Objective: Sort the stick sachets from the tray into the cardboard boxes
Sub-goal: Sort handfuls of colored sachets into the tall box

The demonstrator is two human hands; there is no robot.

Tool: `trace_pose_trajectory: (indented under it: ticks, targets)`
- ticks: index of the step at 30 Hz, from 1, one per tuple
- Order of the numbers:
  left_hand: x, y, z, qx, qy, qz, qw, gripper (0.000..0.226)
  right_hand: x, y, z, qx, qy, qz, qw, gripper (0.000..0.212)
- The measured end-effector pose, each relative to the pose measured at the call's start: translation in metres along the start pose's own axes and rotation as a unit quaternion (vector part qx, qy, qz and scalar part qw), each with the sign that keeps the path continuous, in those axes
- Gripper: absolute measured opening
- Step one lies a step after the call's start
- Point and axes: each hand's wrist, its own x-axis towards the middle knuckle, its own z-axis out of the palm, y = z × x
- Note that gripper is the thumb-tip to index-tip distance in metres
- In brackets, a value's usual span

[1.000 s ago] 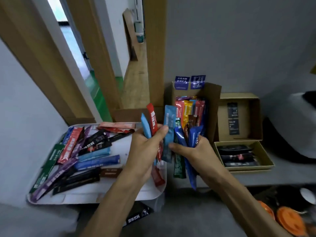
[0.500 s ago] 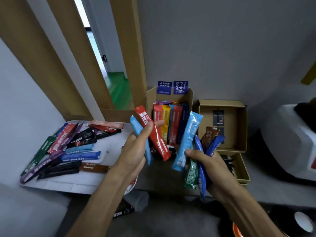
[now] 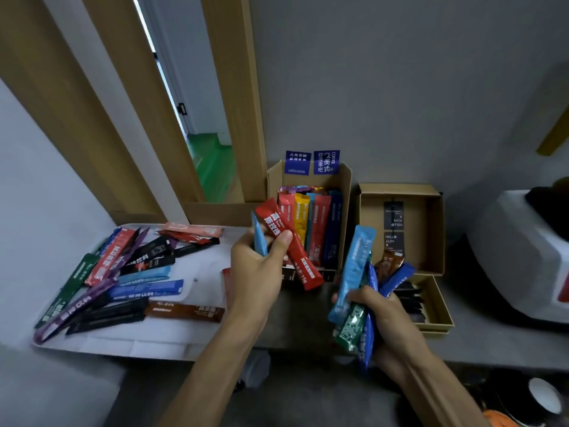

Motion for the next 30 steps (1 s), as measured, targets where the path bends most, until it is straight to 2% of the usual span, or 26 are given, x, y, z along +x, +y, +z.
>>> trace_pose_trajectory:
  ticks: [2, 3, 5, 6, 11, 13, 15, 17, 18, 19, 21, 22, 23, 24, 25, 27, 28, 30]
  targets:
    - [-0.002, -0.004, 0.003, -0.008, -0.011, -0.003, 1.0, 0.019, 0.0, 0.004, 0.005, 0.004, 0.009, -0.008, 1.0, 0.019]
    - [-0.003, -0.004, 0.005, -0.009, -0.016, -0.012, 1.0, 0.013, 0.0, 0.006, 0.008, 0.007, 0.011, -0.016, 1.0, 0.023]
    - [-0.008, -0.007, 0.009, -0.018, -0.02, -0.036, 0.999, 0.014, 0.0, 0.01, 0.015, 0.009, 0.016, -0.031, 0.999, 0.04]
    - [-0.008, -0.009, 0.01, -0.027, -0.025, -0.046, 0.998, 0.015, 0.0, 0.01, 0.018, 0.002, 0.027, -0.041, 0.999, 0.041]
    - [-0.001, -0.009, 0.005, -0.034, -0.064, -0.094, 0.993, 0.021, 0.007, 0.006, 0.016, -0.052, 0.114, -0.065, 0.99, 0.027]
    - [0.007, 0.0, -0.007, -0.009, -0.013, -0.044, 0.999, 0.015, 0.008, 0.0, 0.013, -0.059, 0.137, -0.074, 0.986, 0.023]
    - [0.014, 0.018, -0.019, 0.055, 0.033, 0.057, 0.996, 0.006, 0.008, -0.006, 0.01, -0.061, 0.146, -0.083, 0.984, 0.021]
    - [0.019, 0.036, -0.024, 0.134, -0.002, 0.171, 0.976, 0.007, 0.009, -0.008, 0.007, -0.071, 0.152, -0.09, 0.982, 0.02]
    - [0.02, 0.042, -0.021, 0.202, -0.043, 0.246, 0.947, 0.012, 0.01, -0.009, 0.006, -0.081, 0.154, -0.095, 0.98, 0.02]
    - [0.02, 0.048, -0.015, 0.292, -0.1, 0.324, 0.894, 0.022, 0.01, -0.009, 0.004, -0.095, 0.154, -0.1, 0.978, 0.02]
    - [0.018, 0.047, -0.001, 0.449, -0.221, 0.434, 0.749, 0.042, 0.01, -0.011, 0.003, -0.132, 0.146, -0.115, 0.974, 0.021]
    - [0.016, 0.045, 0.006, 0.503, -0.267, 0.448, 0.69, 0.044, 0.01, -0.012, 0.002, -0.147, 0.138, -0.123, 0.972, 0.022]
    - [0.013, 0.045, 0.011, 0.544, -0.292, 0.444, 0.65, 0.041, 0.01, -0.014, 0.001, -0.157, 0.131, -0.13, 0.97, 0.024]
    - [0.013, 0.042, 0.013, 0.566, -0.304, 0.44, 0.627, 0.037, 0.01, -0.015, 0.0, -0.166, 0.124, -0.135, 0.969, 0.026]
    - [0.014, 0.039, 0.014, 0.574, -0.311, 0.426, 0.626, 0.033, 0.01, -0.018, 0.001, -0.175, 0.119, -0.139, 0.967, 0.027]
    - [0.02, 0.033, 0.01, 0.563, -0.303, 0.376, 0.671, 0.027, 0.009, -0.024, 0.0, -0.183, 0.106, -0.149, 0.966, 0.025]
    - [0.024, 0.026, 0.006, 0.545, -0.284, 0.339, 0.712, 0.023, 0.01, -0.026, -0.002, -0.177, 0.104, -0.159, 0.966, 0.024]
    - [0.03, 0.018, 0.002, 0.472, -0.216, 0.249, 0.818, 0.012, 0.01, -0.032, -0.007, -0.152, 0.115, -0.174, 0.966, 0.022]
